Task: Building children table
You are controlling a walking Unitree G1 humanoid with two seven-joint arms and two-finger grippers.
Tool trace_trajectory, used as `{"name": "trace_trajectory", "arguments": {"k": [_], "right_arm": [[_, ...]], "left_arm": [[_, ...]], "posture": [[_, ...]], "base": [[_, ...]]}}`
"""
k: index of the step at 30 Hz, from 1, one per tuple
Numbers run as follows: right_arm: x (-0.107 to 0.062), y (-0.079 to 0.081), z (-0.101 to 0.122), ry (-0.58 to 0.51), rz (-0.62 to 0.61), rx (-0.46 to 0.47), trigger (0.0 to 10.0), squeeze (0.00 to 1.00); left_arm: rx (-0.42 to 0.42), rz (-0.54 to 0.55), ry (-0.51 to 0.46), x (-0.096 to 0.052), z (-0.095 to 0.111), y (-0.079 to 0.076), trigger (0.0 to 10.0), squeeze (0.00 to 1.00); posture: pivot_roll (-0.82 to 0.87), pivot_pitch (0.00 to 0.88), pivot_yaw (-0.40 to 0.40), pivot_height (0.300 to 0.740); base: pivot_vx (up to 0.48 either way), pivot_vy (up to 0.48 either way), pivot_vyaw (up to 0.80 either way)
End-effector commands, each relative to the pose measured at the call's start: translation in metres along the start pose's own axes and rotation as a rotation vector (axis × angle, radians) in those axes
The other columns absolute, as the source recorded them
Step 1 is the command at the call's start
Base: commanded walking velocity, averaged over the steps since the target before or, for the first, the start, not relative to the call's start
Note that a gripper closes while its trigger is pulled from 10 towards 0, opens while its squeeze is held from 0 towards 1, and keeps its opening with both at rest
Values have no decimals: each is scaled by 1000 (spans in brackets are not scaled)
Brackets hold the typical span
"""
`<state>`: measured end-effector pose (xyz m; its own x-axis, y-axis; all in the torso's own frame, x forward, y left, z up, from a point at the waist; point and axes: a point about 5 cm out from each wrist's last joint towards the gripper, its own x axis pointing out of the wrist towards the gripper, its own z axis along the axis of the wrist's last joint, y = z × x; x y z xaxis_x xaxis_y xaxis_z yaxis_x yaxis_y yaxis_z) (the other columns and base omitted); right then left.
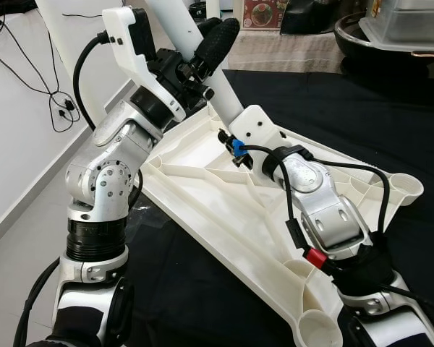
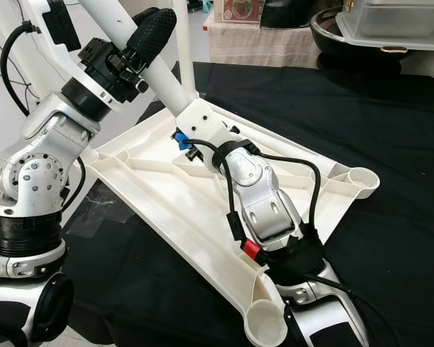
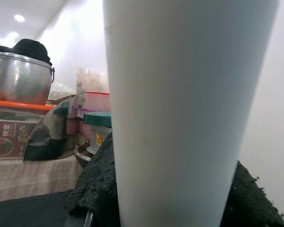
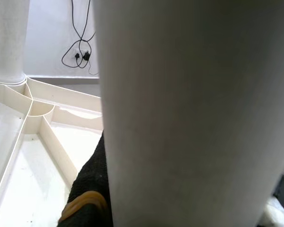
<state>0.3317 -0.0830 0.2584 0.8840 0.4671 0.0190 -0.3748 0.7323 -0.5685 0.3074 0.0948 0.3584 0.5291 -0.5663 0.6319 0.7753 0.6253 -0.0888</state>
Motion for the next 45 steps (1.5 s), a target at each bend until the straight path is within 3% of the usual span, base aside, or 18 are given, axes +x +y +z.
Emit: {"name": "trace_trajectory", "arguments": {"k": [1,2,12,18,20,23,24,25,26,27,28,29,31,38,42,45], "right_arm": [[3,6,0,17,21,-17,0,0],[3,5,0,16,9,-7,0,0],[2,-14,-2,12,-90,65,0,0],[0,-29,-6,21,-160,76,0,0],[-2,-45,-10,36,-245,108,0,0],[-4,-58,-11,24,-327,164,0,0],[-6,-66,-11,13,-374,209,0,0],[-8,-71,-11,6,-402,238,0,0],[-10,-75,-10,-18,-420,280,4431,0],[-10,-75,-10,-18,-420,280,4431,0],[-11,-78,-8,-38,-429,307,10000,0],[-11,-78,-8,-38,-429,307,10000,0],[-16,-83,-5,-108,-420,405,10000,0],[-19,-85,-7,-145,-438,480,10000,0],[-25,-73,-5,-220,-369,526,10000,0],[-25,-71,-5,-220,-350,532,10000,0]], "left_arm": [[13,-82,-16,6,1,-15,3098,129],[11,-83,-33,5,3,-15,10000,1000],[71,-23,-104,-24,33,7,10000,1000],[125,13,-148,-34,55,9,10000,1000],[200,53,-156,-37,65,7,10000,1000],[228,105,-119,-41,60,11,10000,1000],[241,165,-62,-46,47,18,10000,361],[249,203,-21,-50,38,22,10000,361],[240,254,29,-55,26,27,10000,0],[240,254,29,-55,26,27,10000,0],[222,299,74,-61,14,30,10000,0],[222,299,74,-61,14,30,10000,0],[121,429,257,-83,-33,32,10000,0],[63,500,369,-101,-61,27,10000,0],[70,575,486,-122,-94,18,10000,0],[71,576,496,-123,-96,17,10000,0]], "posture": [[-75,92,64,740],[-75,91,63,740],[-72,96,56,740],[-75,100,46,740],[-66,103,44,740],[-60,105,46,740],[-59,107,48,740],[-59,107,48,740],[-57,107,50,740],[-57,107,50,740],[-57,107,50,740],[-57,107,50,740],[-56,115,49,740],[-57,118,52,740],[-61,119,53,740],[-61,119,53,740]], "base": [[0,0,0],[0,0,0],[0,0,0],[0,0,0],[0,0,0],[0,0,0],[0,0,0],[0,0,0],[0,0,0],[0,0,0],[0,0,0],[0,0,0],[0,0,0],[0,0,0],[0,0,0],[0,0,0]]}}
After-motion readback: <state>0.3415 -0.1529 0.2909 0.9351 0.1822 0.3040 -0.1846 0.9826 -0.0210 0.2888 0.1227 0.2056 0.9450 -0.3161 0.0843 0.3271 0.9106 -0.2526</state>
